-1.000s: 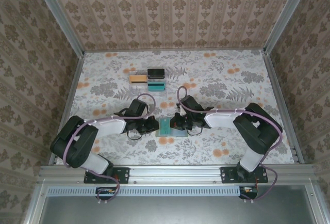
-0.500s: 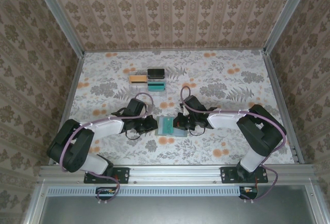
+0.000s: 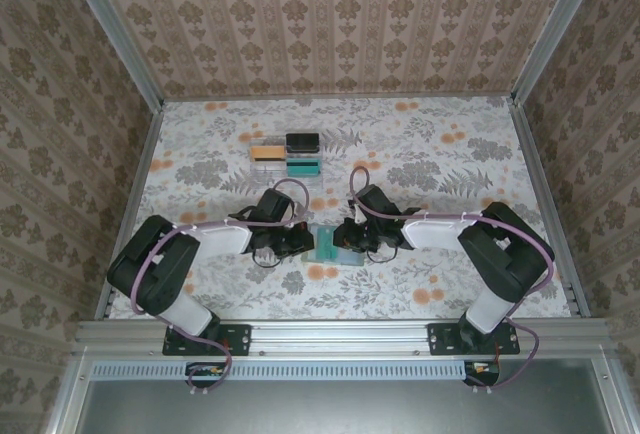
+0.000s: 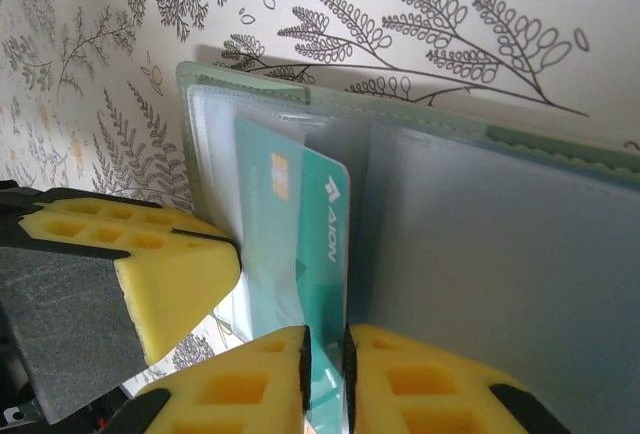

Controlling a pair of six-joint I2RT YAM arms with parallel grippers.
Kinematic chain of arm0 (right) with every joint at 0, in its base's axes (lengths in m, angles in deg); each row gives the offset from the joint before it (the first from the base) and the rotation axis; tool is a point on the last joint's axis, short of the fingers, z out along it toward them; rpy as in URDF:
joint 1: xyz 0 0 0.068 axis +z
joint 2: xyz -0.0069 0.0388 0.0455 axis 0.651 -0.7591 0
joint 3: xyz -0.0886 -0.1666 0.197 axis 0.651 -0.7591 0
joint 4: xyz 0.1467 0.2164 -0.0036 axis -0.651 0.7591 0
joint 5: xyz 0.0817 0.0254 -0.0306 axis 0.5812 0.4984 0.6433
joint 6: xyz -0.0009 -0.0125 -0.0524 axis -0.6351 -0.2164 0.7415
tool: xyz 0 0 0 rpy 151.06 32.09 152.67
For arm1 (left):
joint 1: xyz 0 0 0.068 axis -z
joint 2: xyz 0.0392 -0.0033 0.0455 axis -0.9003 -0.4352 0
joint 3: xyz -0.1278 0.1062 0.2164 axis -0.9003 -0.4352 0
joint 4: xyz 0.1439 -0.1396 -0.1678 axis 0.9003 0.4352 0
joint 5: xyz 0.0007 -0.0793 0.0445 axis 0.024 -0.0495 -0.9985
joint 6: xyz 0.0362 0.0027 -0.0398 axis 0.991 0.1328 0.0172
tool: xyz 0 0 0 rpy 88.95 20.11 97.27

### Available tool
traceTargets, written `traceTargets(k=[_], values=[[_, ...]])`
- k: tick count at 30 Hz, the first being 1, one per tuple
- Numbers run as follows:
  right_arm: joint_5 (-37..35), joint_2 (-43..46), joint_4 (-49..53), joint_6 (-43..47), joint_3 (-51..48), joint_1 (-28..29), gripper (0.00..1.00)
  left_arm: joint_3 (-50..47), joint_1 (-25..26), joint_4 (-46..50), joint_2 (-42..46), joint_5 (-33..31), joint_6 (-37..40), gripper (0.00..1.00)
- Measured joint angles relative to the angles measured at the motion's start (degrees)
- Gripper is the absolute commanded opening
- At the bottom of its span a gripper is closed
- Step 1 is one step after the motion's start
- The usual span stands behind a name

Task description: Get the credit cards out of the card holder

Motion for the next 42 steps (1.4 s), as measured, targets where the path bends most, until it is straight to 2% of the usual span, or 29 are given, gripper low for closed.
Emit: traceTargets(k=[3, 7, 12, 30, 32, 33, 34, 36, 42], values=[[0.1, -0.6, -0.8, -0.2, 0.0, 0.0, 0.22, 0.0, 0.0, -0.2, 0.0, 0.2, 0.0, 0.00], [0.2, -1.7, -1.8, -0.5, 0.0, 0.0, 0.07, 0.0, 0.0, -0.2, 0.0, 0.2, 0.0, 0.00], [0.7, -1.4, -2.6, -0.2, -0.4, -0.3, 0.00, 0.0, -0.2, -0.1, 0.0, 0.0, 0.0, 0.00], [2.0, 11.5, -1.3, 2.7, -10.2, -6.5, 0.00, -0.7, -2.4, 2.0, 1.6, 0.4, 0.3, 0.01], [2.3, 13.9, 0.3, 3.0, -10.8, -7.4, 0.00, -0.7, -2.5, 3.0, 2.3, 0.2, 0.3, 0.18], [2.3, 15.4, 1.4, 3.3, -10.9, -7.7, 0.00, -0.5, -2.7, 3.5, 2.8, 0.2, 0.1, 0.35], [2.3, 16.7, 2.0, 3.6, -10.9, -7.9, 0.00, -0.4, -2.7, 3.8, 3.5, 0.2, 0.3, 0.46], [2.4, 19.6, 3.1, 4.3, -10.7, -8.2, 0.00, 0.1, -2.7, 4.0, 5.4, 0.3, -0.1, 0.50], [5.3, 22.9, 2.9, 5.5, -8.5, -9.7, 0.00, 1.1, -3.5, -3.9, 10.7, 3.3, -5.1, 0.50]])
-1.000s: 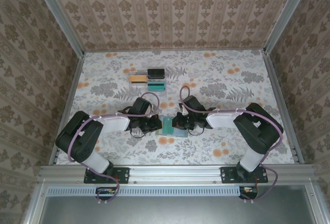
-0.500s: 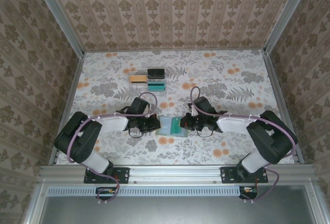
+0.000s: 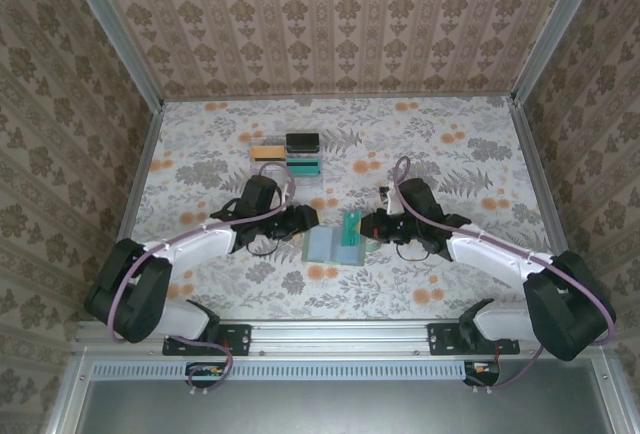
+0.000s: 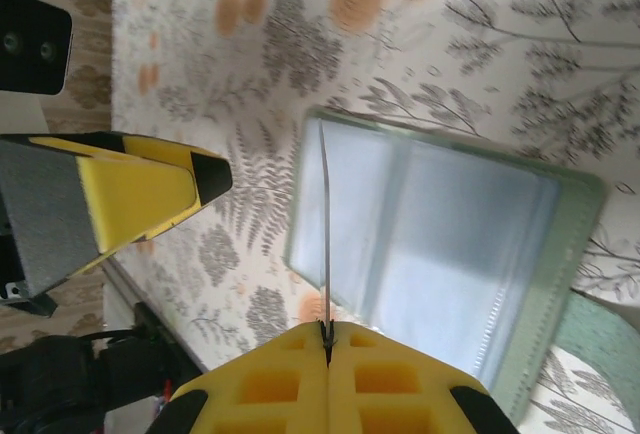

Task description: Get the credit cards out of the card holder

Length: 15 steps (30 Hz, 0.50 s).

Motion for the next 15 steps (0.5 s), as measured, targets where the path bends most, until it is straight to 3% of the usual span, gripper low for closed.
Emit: traceTargets(k=[6, 15], values=[[4.3, 0.1, -3.9, -0.5, 2.9, -1.4, 0.00, 0.0, -0.4, -11.6, 0.4, 3.7, -7.0, 0.46], [8.5, -1.4, -10.2, -3.0, 5.4, -1.7, 0.00, 0.0, -0.3, -18.9, -0.3, 7.3, -11.3, 0.36]])
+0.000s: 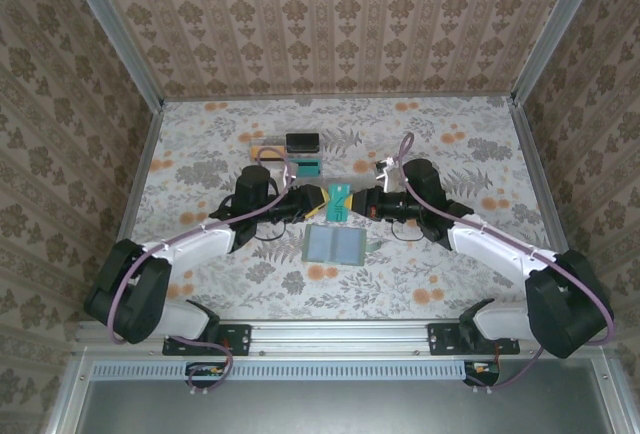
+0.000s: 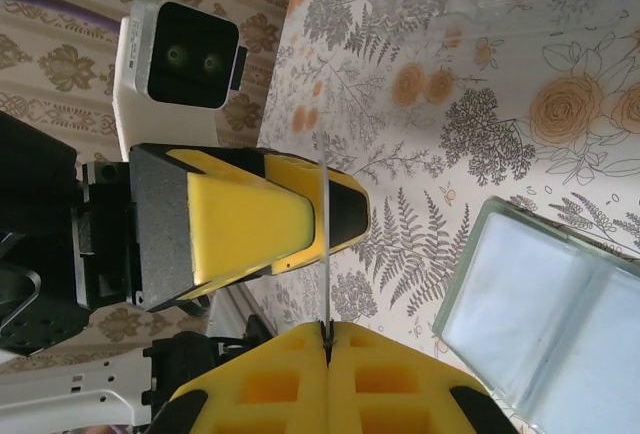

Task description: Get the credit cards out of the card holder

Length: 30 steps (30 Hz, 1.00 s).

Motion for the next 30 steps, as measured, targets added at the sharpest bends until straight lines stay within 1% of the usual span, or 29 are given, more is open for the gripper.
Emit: traceTargets(k=[2, 5, 7, 12, 14, 16, 17, 18, 19, 20, 23, 26, 27, 28, 30], values=[[0.4, -0.9, -0.9, -0.4, 0.0, 0.0, 0.00, 0.0, 0.1, -0.2, 0.0, 0.4, -0.5, 0.32], [1.1, -2.0, -1.5, -0.9, 0.0, 0.0, 0.00, 0.0, 0.4, -0.7, 0.0, 0.8, -1.0, 0.24], [1.1, -2.4, -1.7, -1.1, 0.0, 0.0, 0.00, 0.0, 0.4, -0.7, 0.0, 0.9, -1.2, 0.22], [1.2, -2.6, -1.9, -1.1, 0.0, -0.3, 0.00, -0.1, 0.3, -0.6, 0.2, 0.8, -1.2, 0.06], [1.2, -2.8, -1.8, -1.1, 0.0, -0.6, 0.10, -0.1, 0.3, -0.6, 0.9, 0.8, -1.3, 0.00], [1.3, -3.3, -1.9, -1.1, 0.0, -0.7, 0.15, -0.1, 0.3, -0.5, 1.7, 0.8, -1.1, 0.00], [1.3, -3.5, -1.8, -1.2, 0.0, -0.7, 0.22, -0.1, 0.3, -0.4, 2.2, 0.8, -1.1, 0.00], [1.3, -3.8, -1.8, -1.1, 0.0, -0.6, 0.35, -0.1, 0.4, -0.4, 2.6, 1.0, -1.1, 0.00], [1.3, -4.0, -1.9, -0.9, 0.0, -0.6, 0.53, -0.1, 0.4, -0.4, 3.1, 1.1, -1.1, 0.00], [1.3, -4.3, -1.8, -0.9, 0.0, -0.6, 0.64, -0.1, 0.4, -0.2, 3.5, 1.2, -0.9, 0.00], [1.2, -4.5, -1.2, -0.3, 0.0, -0.6, 0.84, 0.0, 0.4, 1.6, 4.7, 1.2, 0.1, 0.00], [0.8, -4.4, 0.4, 0.8, 0.1, -0.9, 0.98, 0.9, 0.2, 5.4, 5.3, 1.2, 2.6, 0.00], [0.6, -4.3, 1.2, 1.4, 0.1, -1.1, 1.00, 1.6, 0.0, 7.4, 5.5, 1.2, 3.9, 0.00], [0.3, -4.0, 2.1, 1.9, 0.0, -1.3, 1.00, 2.4, -0.2, 9.7, 5.7, 1.2, 5.5, 0.00], [-0.9, -2.5, 4.6, 2.8, 0.0, -1.9, 1.00, 5.8, -0.8, 17.3, 6.1, 0.3, 10.9, 0.00]])
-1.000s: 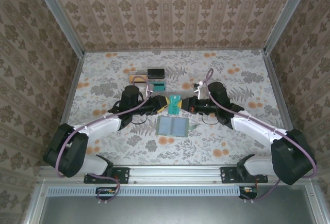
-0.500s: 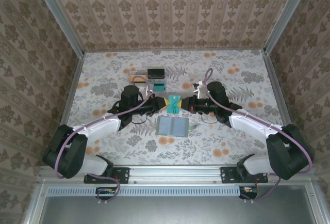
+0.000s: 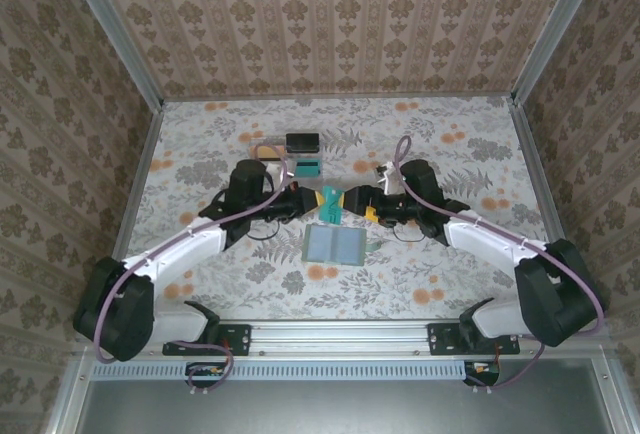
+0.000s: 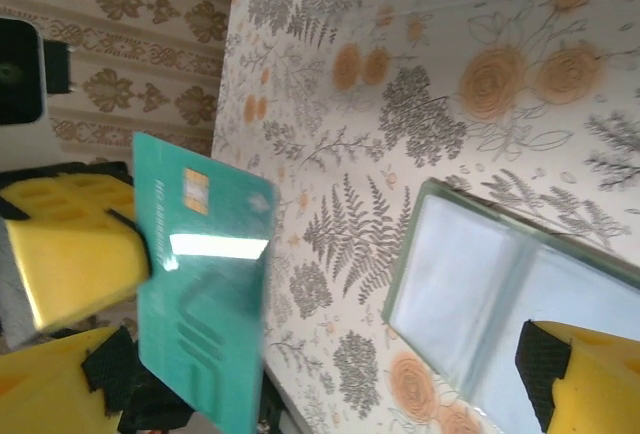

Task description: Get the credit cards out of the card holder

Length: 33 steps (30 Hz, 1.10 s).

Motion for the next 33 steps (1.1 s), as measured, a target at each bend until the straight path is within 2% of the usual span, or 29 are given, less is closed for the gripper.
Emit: traceTargets(k=[6, 11, 17, 23, 29, 33], values=[[-5.0, 7.0, 7.8, 3.8, 0.5, -0.9, 1.00, 13.6, -1.5, 20.4, 0.0, -8.0, 21.2, 0.00], [-8.6, 10.6, 12.8, 6.9, 2.3, -1.1, 1.00, 19.5, -1.8, 27.8, -0.9, -17.5, 41.7, 0.00], [-10.4, 11.9, 16.4, 9.5, 4.0, -2.2, 1.00, 23.1, -1.8, 30.9, -6.0, -25.2, 66.3, 0.00], [-10.3, 11.9, 17.7, 10.5, 4.6, -3.3, 1.00, 29.8, -1.7, 32.0, -14.9, -31.3, 85.4, 0.00], [-10.3, 11.2, 18.1, 11.1, 6.0, -4.3, 1.00, 32.3, -0.5, 32.1, -21.6, -35.8, 98.4, 0.00], [-10.3, 10.1, 18.1, 11.3, 6.7, -4.9, 1.00, 33.6, 0.5, 32.0, -25.2, -37.8, 103.5, 0.00]])
